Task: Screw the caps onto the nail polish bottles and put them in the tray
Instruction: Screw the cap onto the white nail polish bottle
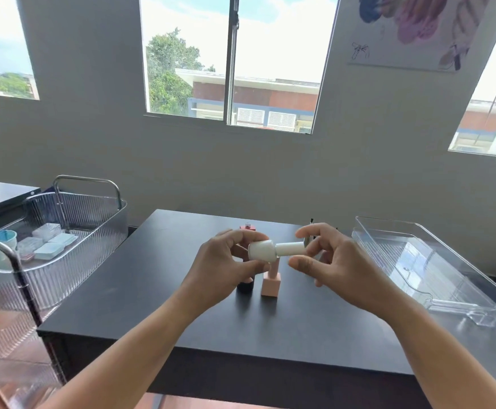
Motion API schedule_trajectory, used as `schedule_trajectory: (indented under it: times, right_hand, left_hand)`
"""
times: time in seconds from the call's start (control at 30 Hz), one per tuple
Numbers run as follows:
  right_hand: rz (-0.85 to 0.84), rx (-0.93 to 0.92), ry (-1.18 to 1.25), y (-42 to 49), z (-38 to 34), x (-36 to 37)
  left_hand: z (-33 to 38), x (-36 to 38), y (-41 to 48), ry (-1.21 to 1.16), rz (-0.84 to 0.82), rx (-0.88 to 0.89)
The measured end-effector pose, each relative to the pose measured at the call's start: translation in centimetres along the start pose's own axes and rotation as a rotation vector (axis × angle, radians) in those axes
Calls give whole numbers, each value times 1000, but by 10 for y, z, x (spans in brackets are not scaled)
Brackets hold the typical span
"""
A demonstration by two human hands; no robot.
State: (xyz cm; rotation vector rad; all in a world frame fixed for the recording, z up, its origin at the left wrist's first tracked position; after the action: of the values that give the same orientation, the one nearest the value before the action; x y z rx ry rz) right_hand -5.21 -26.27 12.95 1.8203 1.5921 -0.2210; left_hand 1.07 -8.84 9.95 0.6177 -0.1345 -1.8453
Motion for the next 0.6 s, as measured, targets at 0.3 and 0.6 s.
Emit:
schedule_trajectory:
  times: [0.3, 0.6]
  right_hand:
    - [59, -37, -66, -3, -2, -1]
    - [-8, -84, -177, -3, 1, 7]
  left_hand:
    - [5, 6, -1, 42, -1, 24]
    - [-3, 4, -1, 51, -6, -7]
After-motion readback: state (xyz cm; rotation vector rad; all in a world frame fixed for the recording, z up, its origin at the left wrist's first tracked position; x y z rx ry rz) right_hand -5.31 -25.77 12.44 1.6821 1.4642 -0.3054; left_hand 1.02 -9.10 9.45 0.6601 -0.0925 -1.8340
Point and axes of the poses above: each hand's wrist, its own y-axis towards the middle knuckle, its own x-axis out of the palm, z = x × y, the point moved 10 cm from there along y, towards the middle knuckle, and after that the axes turned 7 degrees about y, right-handed, at the moved point
